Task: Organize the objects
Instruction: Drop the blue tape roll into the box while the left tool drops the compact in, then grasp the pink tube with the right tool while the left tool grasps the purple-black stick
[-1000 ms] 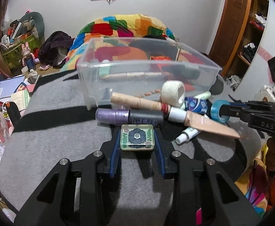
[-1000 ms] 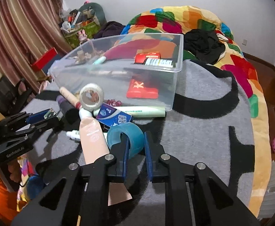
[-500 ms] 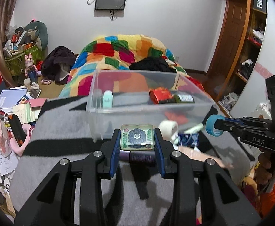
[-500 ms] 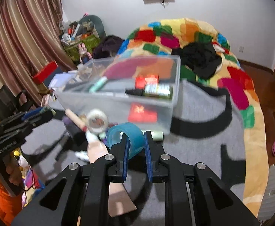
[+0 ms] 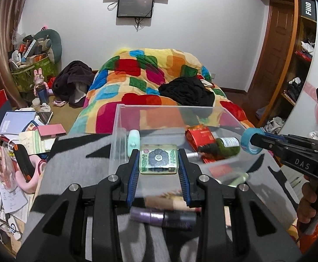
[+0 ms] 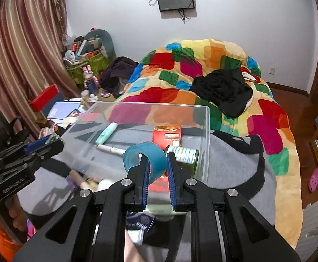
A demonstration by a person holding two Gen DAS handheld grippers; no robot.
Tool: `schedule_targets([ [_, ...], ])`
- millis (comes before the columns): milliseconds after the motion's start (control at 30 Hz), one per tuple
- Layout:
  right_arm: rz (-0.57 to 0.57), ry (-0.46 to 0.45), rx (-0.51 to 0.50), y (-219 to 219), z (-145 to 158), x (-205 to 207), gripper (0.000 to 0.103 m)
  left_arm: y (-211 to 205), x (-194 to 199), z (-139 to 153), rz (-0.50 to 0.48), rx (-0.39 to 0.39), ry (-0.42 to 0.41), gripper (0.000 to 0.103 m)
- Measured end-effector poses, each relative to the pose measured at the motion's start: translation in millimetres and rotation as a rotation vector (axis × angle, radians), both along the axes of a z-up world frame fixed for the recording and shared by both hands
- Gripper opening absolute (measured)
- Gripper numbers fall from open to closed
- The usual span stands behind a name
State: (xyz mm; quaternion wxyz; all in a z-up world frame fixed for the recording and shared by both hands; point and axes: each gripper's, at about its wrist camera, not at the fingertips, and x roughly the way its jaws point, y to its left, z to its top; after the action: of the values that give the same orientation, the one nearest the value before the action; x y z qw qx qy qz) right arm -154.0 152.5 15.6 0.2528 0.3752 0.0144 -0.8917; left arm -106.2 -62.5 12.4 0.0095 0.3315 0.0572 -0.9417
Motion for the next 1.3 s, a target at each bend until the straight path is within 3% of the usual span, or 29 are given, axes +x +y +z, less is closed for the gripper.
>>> schedule_targets([
  [267, -0.043, -0.043, 0.046, -6, -19, -22, 0.014, -6, -34, -16, 0.015, 0.0, -0.071, 0.033],
  [500, -0.035, -0.059, 0.077, -11, -28, -25, 0.015, -1, -39, -28, -0.003, -0.005, -0.106, 0.033],
  [600, -0.02, -0.065, 0.086, -12, -30, -23, 0.022, 3, -37, -28, -0.016, -0.015, -0.107, 0.034],
  [700, -0.02, -0.051, 0.086, -9, -27, -18, 0.04, 5, -33, -26, -0.027, -0.014, -0.102, 0.034],
  [767, -0.016, -0.042, 0.086, -7, -25, -15, 0.045, 6, -30, -24, -0.031, -0.017, -0.096, 0.035],
  [1067, 0.033, -0.017, 0.057, 2, -12, 11, 0.057, 7, -1, -16, -0.03, -0.037, -0.061, 0.066],
  [1300, 0.112, -0.017, 0.062, 2, -14, 38, 0.07, 3, 19, -33, -0.073, -0.006, -0.127, 0.092],
])
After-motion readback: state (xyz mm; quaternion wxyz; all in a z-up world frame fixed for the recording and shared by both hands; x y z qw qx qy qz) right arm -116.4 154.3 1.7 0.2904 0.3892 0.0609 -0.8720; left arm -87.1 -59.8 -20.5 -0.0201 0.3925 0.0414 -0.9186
